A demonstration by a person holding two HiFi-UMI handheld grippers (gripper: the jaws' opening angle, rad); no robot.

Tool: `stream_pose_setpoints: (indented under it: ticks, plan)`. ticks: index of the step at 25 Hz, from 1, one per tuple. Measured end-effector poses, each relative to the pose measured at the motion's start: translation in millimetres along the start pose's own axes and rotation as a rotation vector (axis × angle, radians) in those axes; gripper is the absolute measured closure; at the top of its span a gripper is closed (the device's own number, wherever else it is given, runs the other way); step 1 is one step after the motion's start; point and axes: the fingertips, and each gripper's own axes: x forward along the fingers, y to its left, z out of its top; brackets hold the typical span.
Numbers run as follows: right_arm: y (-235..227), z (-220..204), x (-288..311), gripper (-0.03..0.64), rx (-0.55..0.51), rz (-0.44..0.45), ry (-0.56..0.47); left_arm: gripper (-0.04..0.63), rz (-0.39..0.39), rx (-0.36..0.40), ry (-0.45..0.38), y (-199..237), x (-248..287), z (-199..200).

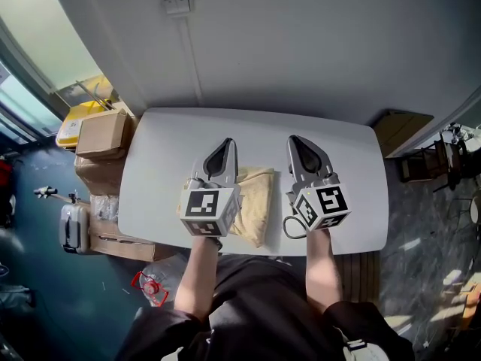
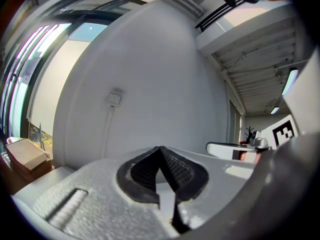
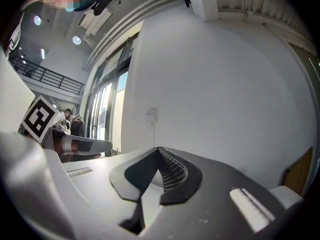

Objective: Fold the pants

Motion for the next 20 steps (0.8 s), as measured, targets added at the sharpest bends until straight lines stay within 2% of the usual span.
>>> stream_pose_setpoints:
  ticks: [6,20]
  plan:
    - [0.3,3.7,0.8,0.612,-0.014,0.013,-0.007,0.592,0.018,0.006,-0.03,0.7,-0.1,8.1]
    - [-3.9,5.5,-1.0,0.612,-0.021,0.007,-0.008,0.592,0.004,0.02,-0.002,-2.7,4.8,1.5]
